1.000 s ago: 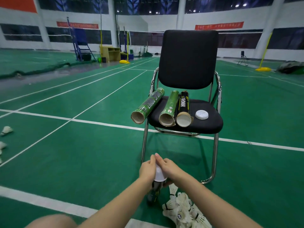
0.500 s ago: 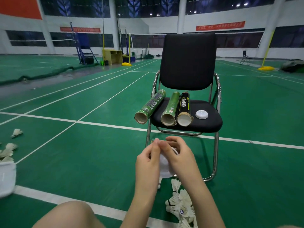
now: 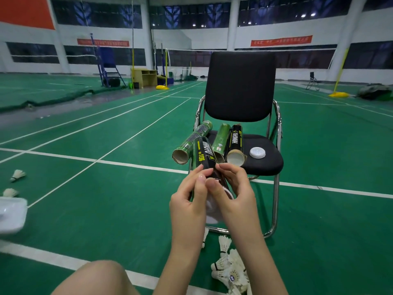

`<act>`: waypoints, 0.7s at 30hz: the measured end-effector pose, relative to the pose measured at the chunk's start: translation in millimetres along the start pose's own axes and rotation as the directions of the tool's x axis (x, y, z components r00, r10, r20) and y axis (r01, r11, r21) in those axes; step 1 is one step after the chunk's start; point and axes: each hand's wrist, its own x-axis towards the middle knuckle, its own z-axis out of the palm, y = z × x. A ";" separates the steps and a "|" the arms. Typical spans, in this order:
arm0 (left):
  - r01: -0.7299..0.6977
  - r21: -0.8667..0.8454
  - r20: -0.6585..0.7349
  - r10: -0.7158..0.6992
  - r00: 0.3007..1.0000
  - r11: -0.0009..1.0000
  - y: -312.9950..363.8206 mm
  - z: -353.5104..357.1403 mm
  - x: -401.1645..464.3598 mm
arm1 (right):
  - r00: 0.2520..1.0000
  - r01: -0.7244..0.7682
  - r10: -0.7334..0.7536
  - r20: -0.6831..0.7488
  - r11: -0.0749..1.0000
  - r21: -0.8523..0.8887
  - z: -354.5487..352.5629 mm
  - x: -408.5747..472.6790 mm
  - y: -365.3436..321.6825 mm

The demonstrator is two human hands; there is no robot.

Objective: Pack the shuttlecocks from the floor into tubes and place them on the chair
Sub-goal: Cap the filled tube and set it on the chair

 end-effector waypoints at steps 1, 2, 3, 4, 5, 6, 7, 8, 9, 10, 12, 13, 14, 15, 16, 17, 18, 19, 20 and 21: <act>0.004 0.007 0.002 -0.004 1.000 1.000 -6.3 0.6 7.1 | 1.000 -0.009 0.009 -0.003 1.000 0.005 1.3 6.1 5.4; 0.013 0.012 0.002 -0.013 1.000 1.000 -12.8 1.2 14.5 | 1.000 -0.017 0.017 -0.001 1.000 0.009 2.8 12.5 11.5; 0.021 0.021 0.004 -0.021 1.000 1.000 -19.3 2.0 22.5 | 1.000 -0.019 0.019 0.004 1.000 0.013 4.8 19.1 17.2; 0.024 0.034 0.009 -0.024 1.000 0.999 -25.2 2.7 30.4 | 1.000 -0.020 0.020 0.006 1.000 0.017 6.9 25.5 23.0; 0.021 0.045 0.019 -0.022 1.000 0.999 -30.8 3.5 38.1 | 1.000 -0.022 0.021 0.006 1.000 0.020 8.6 32.0 28.9; 0.017 0.053 0.032 -0.019 0.999 0.998 -36.4 4.1 45.6 | 1.000 -0.023 0.023 0.008 0.999 0.023 10.1 38.8 34.8; 0.014 0.056 0.045 -0.017 0.999 0.998 -41.8 4.9 53.1 | 1.000 -0.027 0.027 0.016 0.999 0.027 11.2 45.8 41.1; 0.015 0.060 0.055 -0.019 0.998 0.998 -48.1 5.2 60.4 | 0.999 -0.032 0.031 0.030 0.999 0.031 11.6 52.8 47.7; 0.015 0.063 0.063 -0.019 0.998 0.998 -54.2 5.6 68.1 | 0.998 -0.033 0.031 0.049 0.999 0.030 11.6 59.6 54.0; 0.014 0.068 0.069 -0.019 0.997 0.998 -60.1 5.9 75.2 | 0.997 -0.032 0.031 0.074 0.999 0.020 10.5 65.9 60.0; 0.013 0.081 0.087 -0.020 0.996 0.997 -72.3 6.9 90.4 | 0.992 -0.039 0.038 0.123 0.999 0.005 6.2 77.1 70.1; 0.013 0.077 0.092 -0.020 0.996 0.997 -78.3 7.5 97.8 | 0.991 -0.049 0.046 0.128 0.999 0.019 2.3 82.7 75.5; 0.010 0.064 0.094 -0.016 0.995 0.998 -83.6 8.0 105.2 | 0.992 -0.065 0.060 0.114 0.997 0.039 -2.4 89.2 82.0; 0.005 0.054 0.090 -0.010 0.996 0.999 -89.2 8.5 112.6 | 0.993 -0.083 0.080 0.084 0.996 0.039 -7.5 96.3 89.2; 0.002 0.049 0.086 -0.006 0.996 0.999 -94.8 9.0 119.6 | 0.994 -0.104 0.103 0.046 0.995 0.007 -12.6 103.8 97.3; 0.004 0.044 0.084 -0.008 0.996 0.999 -100.6 9.8 126.9 | 0.993 -0.121 0.122 0.010 0.991 -0.055 -17.5 112.2 106.2; 0.013 0.036 0.084 -0.016 0.996 0.999 -107.0 10.4 134.3 | 0.991 -0.134 0.133 -0.021 0.983 -0.128 -21.9 121.6 116.3; 0.020 0.031 0.083 -0.023 0.996 0.999 -114.2 11.3 141.9 | 0.991 -0.136 0.130 -0.041 0.969 -0.207 -25.9 131.4 126.4; 0.030 0.028 0.083 -0.032 0.996 0.999 -121.5 11.8 148.7 | 0.993 -0.117 0.108 -0.047 0.947 -0.299 -29.3 141.4 136.7; 0.040 0.028 0.087 -0.043 0.995 0.999 -129.7 12.5 155.6 | 0.997 -0.081 0.072 -0.039 0.912 -0.402 -32.5 151.4 147.1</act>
